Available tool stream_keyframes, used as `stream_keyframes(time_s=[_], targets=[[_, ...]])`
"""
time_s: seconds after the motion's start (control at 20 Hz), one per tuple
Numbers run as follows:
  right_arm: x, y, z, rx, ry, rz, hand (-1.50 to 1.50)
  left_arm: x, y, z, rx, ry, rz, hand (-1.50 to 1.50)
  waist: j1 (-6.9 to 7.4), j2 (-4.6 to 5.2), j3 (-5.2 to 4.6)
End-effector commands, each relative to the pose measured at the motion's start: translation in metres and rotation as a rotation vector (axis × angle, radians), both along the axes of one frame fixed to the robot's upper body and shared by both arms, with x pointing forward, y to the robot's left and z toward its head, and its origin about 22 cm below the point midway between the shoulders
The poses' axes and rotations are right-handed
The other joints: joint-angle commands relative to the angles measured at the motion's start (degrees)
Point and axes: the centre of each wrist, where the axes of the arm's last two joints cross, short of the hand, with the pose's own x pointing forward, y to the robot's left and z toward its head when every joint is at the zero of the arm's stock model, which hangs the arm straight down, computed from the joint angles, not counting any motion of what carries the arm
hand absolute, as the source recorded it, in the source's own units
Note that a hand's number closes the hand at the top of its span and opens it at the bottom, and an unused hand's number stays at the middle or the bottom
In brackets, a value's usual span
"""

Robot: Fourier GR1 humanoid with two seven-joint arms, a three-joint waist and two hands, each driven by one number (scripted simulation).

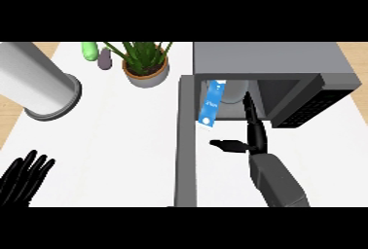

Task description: Pick up the milk, place it into the microwave and close the microwave

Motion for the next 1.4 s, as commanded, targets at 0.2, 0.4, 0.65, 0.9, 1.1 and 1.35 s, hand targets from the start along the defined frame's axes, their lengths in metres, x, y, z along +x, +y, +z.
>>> stream_keyframes(time_s=[0.2,0.4,0.65,0.9,1.1,1.35], targets=[[-0.059,-0.008,-0.022,0.051,-0.037,0.044,-1.50,0.008,-0.043,0.006,0.062,-0.004,-0.151,-1.50,-0.84,-0.15,-0.06],[-0.084,-0.020,-0.012,0.134,-0.041,0.025,-1.50,0.018,-0.055,-0.002,0.092,0.001,-0.189,1.50,-1.28,-0.18,-0.11],[-0.114,-0.040,0.022,0.184,-0.105,0.003,1.50,0.048,-0.075,0.012,0.132,-0.013,-0.204,1.50,-1.20,0.03,-0.08],[-0.146,-0.088,0.041,0.205,-0.097,-0.027,-1.50,0.063,-0.114,0.006,0.222,-0.026,-0.244,1.50,-0.85,0.19,-0.05],[-0.166,-0.096,0.054,0.211,-0.103,-0.073,-1.50,0.105,-0.143,0.005,0.269,-0.033,-0.278,1.50,-0.86,0.33,-0.04],[-0.168,-0.104,0.083,0.143,-0.128,-0.091,-1.50,0.130,-0.193,0.011,0.323,-0.048,-0.352,1.50,-0.88,0.37,-0.04]])
